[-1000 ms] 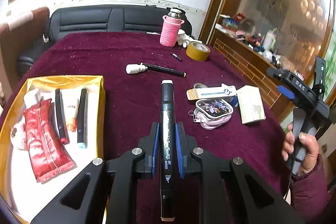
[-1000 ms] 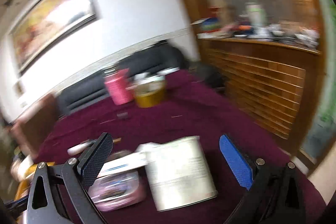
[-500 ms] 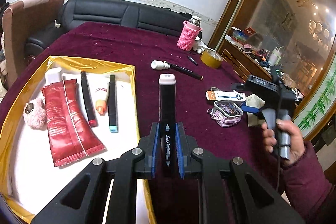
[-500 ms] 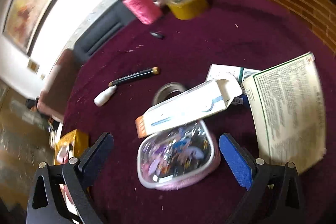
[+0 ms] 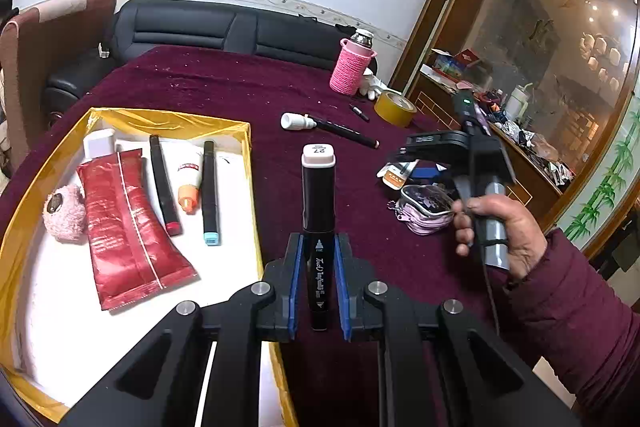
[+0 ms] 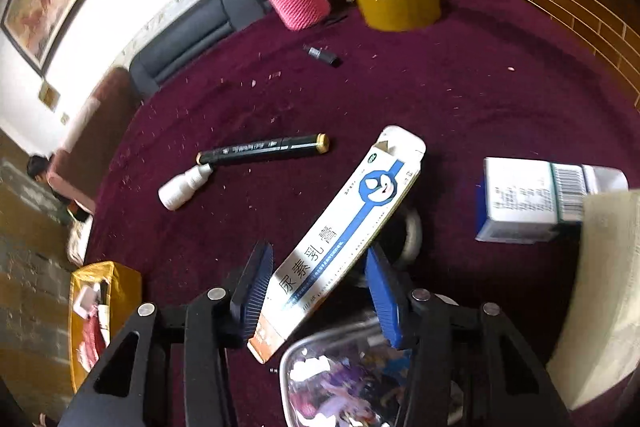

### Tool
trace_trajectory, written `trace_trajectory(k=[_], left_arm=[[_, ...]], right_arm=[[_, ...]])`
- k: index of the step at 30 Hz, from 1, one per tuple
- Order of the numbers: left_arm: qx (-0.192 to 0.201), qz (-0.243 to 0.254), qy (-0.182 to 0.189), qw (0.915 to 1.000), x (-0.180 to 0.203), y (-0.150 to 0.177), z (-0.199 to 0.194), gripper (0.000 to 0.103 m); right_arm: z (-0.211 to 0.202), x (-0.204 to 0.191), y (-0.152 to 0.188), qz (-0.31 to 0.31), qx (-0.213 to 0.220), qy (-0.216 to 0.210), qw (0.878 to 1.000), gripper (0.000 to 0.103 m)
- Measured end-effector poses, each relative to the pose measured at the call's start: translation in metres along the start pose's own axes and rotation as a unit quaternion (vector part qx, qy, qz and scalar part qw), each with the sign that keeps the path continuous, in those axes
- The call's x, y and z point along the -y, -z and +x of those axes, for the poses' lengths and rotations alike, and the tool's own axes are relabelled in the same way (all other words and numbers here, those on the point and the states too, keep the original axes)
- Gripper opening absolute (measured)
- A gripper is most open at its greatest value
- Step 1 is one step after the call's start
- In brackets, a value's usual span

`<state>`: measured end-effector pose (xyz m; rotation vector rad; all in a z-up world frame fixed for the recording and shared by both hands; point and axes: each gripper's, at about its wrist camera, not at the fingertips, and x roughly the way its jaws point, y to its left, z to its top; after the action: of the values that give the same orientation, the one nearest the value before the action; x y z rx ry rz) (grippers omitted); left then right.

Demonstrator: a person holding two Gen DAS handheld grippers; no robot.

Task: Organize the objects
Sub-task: 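Lower the marker into the yellow box with the left tool while the right tool places the toothpaste box there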

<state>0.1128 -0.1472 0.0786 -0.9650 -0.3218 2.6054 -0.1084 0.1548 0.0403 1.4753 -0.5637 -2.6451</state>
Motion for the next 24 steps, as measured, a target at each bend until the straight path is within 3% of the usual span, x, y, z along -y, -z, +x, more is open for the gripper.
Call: trace_trajectory(k=[4,5,6,9,14,18,24], left_arm=[[-0.002,0.002,0.002,1.0000,0.003,0.003,0.000,0.014],[-0.002,0.001,0.002,1.0000,0.002,0.003,-0.001,0.014],[-0.001,0.001,0.002,1.0000,0.002,0.003,-0.002,0.014],[0.003,-0.002,-0.001,1.0000,-0.001,0.000,-0.004,0.014],[0.006,-0.015,0.002,0.9999,-0.006,-0.002,-0.006,0.015],[0.012,-0.019,0.004,0.9997,-0.008,-0.003,-0.012,0.014],[0.040,-0.038,0.014,0.9984,-0.019,-0.011,-0.035,0.015]], right_arm=[[0.009,-0.005,0.000,-0.011,-0.004,-0.007,1.000,0.050],[0.009,-0.004,0.001,-0.009,-0.001,-0.015,1.000,0.044],[0.007,-0.002,0.003,-0.002,-0.001,-0.024,1.000,0.028],[-0.002,0.007,0.008,0.019,0.003,-0.069,0.997,0.021],[-0.016,0.013,0.015,0.033,0.005,-0.135,0.990,0.016],[-0.032,0.008,0.020,0.040,0.008,-0.207,0.977,0.016],[-0.056,-0.008,0.032,0.029,0.013,-0.273,0.961,0.016]])
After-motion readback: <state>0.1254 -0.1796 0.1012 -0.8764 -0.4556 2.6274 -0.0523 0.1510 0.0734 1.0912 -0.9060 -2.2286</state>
